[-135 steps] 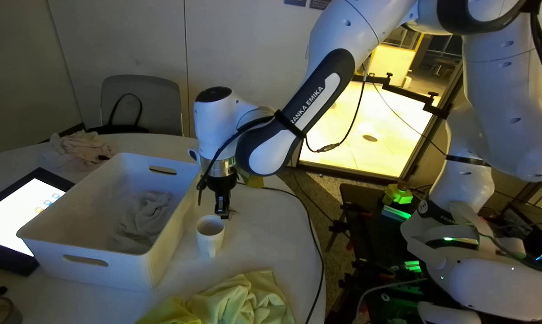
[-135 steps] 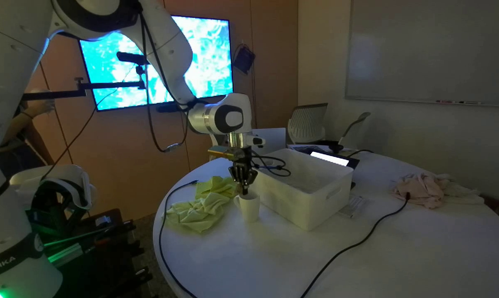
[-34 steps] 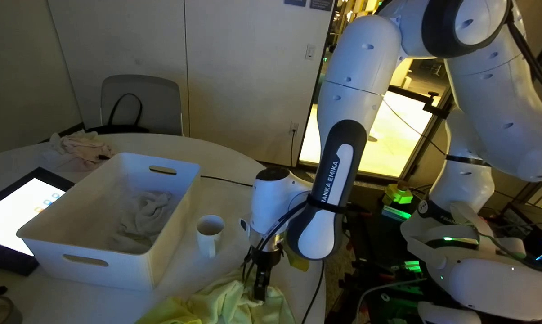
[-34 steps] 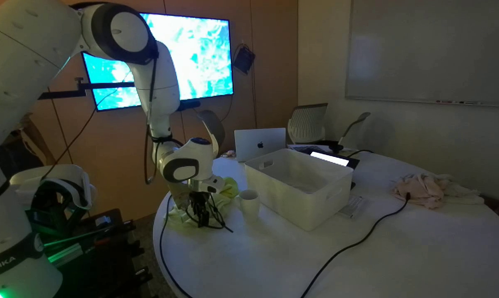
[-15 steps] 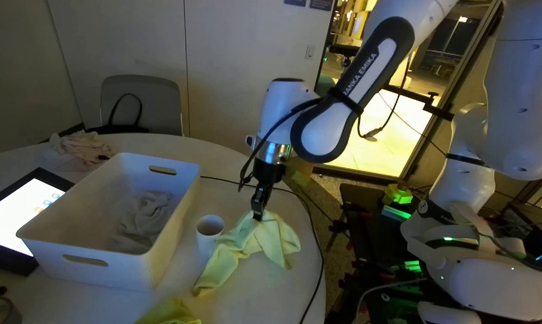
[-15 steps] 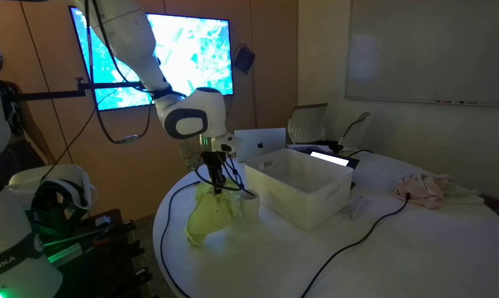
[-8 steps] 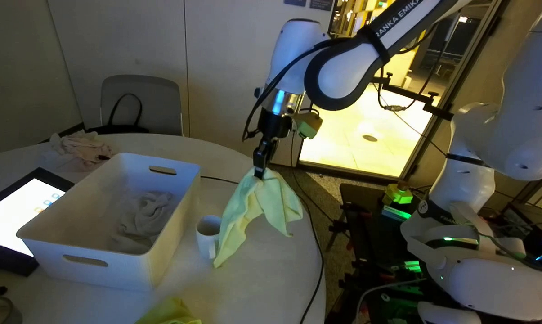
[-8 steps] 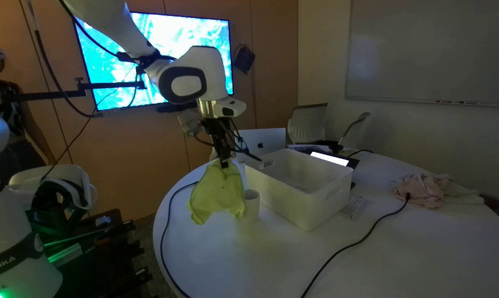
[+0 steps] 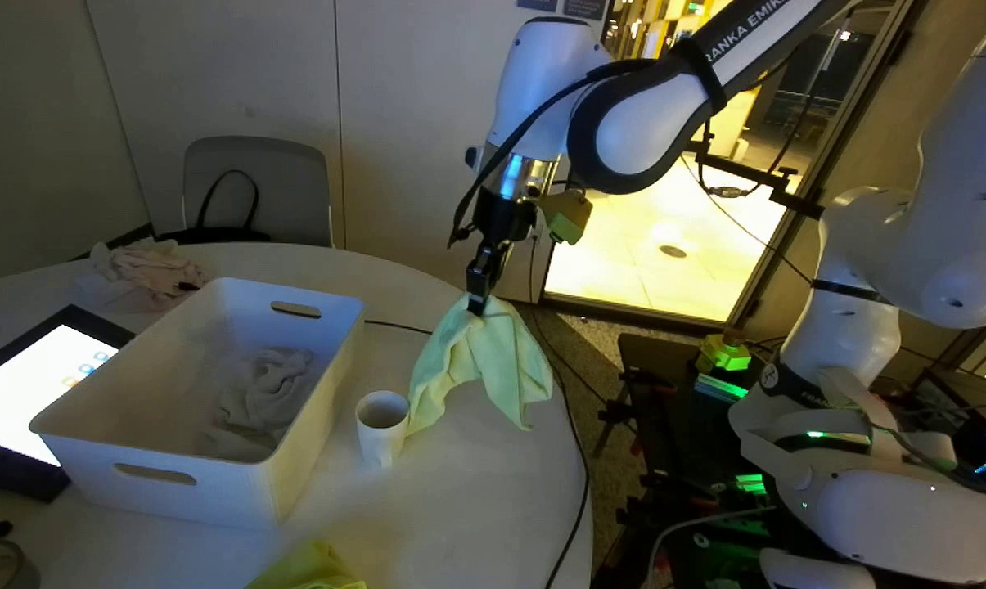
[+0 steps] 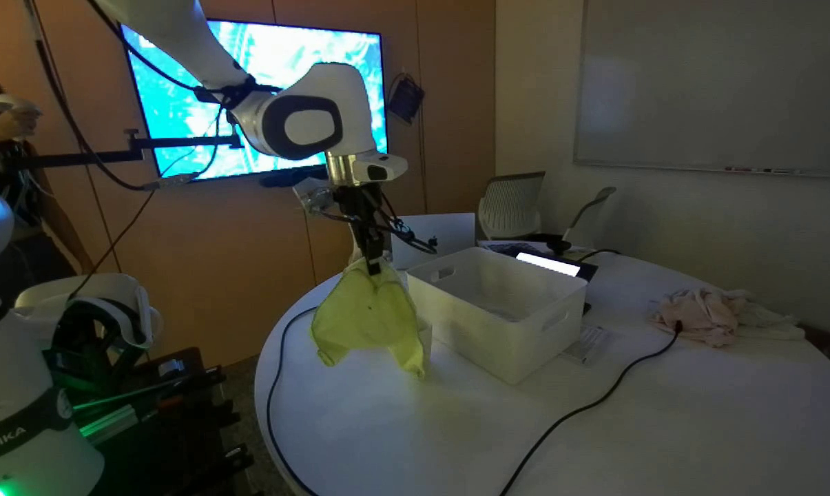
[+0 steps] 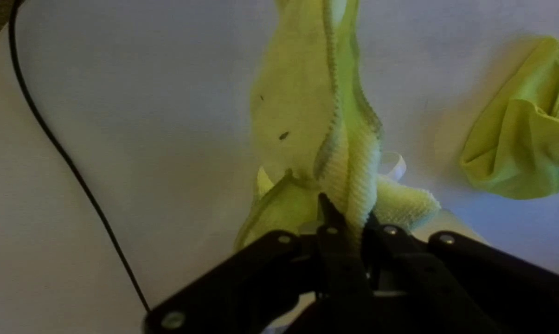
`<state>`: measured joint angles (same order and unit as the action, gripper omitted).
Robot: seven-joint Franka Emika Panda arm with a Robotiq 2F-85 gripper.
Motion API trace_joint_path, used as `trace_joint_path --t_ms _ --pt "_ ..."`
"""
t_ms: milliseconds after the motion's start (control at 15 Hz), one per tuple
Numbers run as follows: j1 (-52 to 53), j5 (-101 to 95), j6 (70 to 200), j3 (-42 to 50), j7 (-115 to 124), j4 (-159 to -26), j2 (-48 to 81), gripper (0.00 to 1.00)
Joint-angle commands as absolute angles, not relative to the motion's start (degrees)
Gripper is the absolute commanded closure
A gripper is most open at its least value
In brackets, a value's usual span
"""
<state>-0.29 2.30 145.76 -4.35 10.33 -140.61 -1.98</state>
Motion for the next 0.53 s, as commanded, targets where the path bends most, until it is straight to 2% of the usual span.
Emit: trace_joint_path --t_ms 0,467 --pt "2.1 -1.5 144.8 -5.1 12.8 -138.8 0.6 0.89" --pt "4.0 -9.3 147.7 -2.2 21.9 -134.3 14.4 0.89"
